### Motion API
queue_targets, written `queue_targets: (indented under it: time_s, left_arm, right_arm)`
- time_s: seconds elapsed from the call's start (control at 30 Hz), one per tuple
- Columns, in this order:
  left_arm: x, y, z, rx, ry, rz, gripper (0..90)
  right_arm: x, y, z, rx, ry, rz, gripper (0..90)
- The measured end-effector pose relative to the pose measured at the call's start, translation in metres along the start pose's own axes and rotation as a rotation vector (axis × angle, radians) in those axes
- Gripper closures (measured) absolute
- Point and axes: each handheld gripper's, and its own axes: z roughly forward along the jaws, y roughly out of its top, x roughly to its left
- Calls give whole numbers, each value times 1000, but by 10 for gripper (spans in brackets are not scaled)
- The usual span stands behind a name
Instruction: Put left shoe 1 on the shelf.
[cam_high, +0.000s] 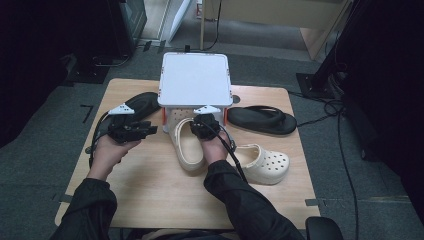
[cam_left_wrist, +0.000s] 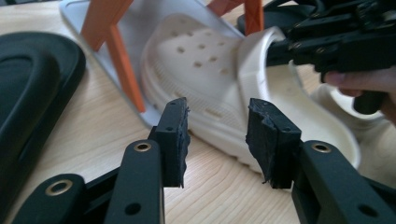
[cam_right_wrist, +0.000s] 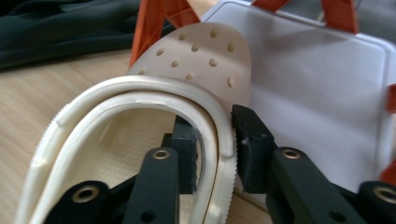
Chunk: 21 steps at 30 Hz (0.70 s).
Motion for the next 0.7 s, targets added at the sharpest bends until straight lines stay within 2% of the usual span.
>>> queue_targets:
  time_s: [0.1,0.17,0.3,0.37,0.47,0.53,0.7]
  left_arm:
    - [-3,11,-2,5,-9,30,622]
    - [-4,20,-4,-8,-9,41,633]
    - [-3,37,-8,-22,-12,51,649]
    - [-4,46,-10,-27,-12,63,655]
    - [-5,59,-11,-51,-21,72,664]
    - [-6,68,-8,-50,-21,79,666]
    - [-4,81,1,-46,-32,90,678]
  right_arm:
    - [-2,-1,-2,12,41,18,634]
    - [-4,-1,-5,2,48,19,603]
    - [-9,-2,-18,4,98,30,549]
    - [-9,-4,-24,5,113,29,546]
    - [-11,-11,-35,6,161,27,547]
    - [-12,-14,-40,7,190,38,558]
    - [-10,-25,-58,-4,231,20,617]
